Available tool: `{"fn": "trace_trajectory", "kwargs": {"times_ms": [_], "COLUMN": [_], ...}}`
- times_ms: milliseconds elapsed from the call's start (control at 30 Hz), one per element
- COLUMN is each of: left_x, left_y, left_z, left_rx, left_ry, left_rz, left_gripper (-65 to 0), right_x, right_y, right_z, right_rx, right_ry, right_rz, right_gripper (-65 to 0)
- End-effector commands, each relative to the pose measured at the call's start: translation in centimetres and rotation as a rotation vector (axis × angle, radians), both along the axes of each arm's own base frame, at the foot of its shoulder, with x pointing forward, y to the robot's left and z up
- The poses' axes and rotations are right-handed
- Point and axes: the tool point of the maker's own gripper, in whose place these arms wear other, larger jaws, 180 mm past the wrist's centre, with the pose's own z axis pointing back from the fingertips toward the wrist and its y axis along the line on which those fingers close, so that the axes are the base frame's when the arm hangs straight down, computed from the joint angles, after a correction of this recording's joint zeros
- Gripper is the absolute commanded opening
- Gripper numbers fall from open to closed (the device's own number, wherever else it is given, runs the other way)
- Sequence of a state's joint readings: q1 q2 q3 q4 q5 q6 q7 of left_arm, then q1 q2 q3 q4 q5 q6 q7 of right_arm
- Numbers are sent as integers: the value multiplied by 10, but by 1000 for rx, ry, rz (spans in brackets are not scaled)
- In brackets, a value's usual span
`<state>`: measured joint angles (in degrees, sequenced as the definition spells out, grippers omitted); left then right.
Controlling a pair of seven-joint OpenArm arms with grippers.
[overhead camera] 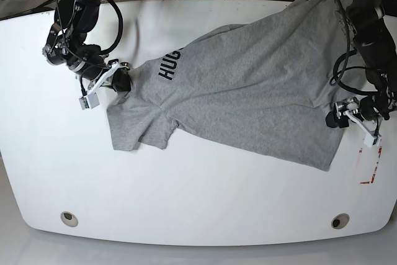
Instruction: Fold the T-shirt properly
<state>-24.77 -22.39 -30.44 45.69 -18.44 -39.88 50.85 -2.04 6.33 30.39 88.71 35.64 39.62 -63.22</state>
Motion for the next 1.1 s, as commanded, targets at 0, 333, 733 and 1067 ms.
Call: {"fn": "trace_trajectory", "kwargs": {"times_ms": [0, 333, 733, 1067], "left_x": [16, 25, 43, 46], "left_y": [6, -32, -39, -30], "left_z": [17, 4, -9, 30], "left_rx": [-22, 25, 44, 164], "left_ry": [-55, -36, -23, -112], "left_rz": [20, -120, 55, 9], "left_gripper": [-53, -60, -650, -650], "right_x": [11, 10, 13, 15], "right_y": [-3, -3, -3, -17], "right_z": [14, 14, 16, 20], "right_rx": [2, 2, 9, -1], "right_ry": [-59, -58, -74, -88], "right_rz": [-3, -3, -12, -17], "right_gripper": [-650, -650, -650, -650]}}
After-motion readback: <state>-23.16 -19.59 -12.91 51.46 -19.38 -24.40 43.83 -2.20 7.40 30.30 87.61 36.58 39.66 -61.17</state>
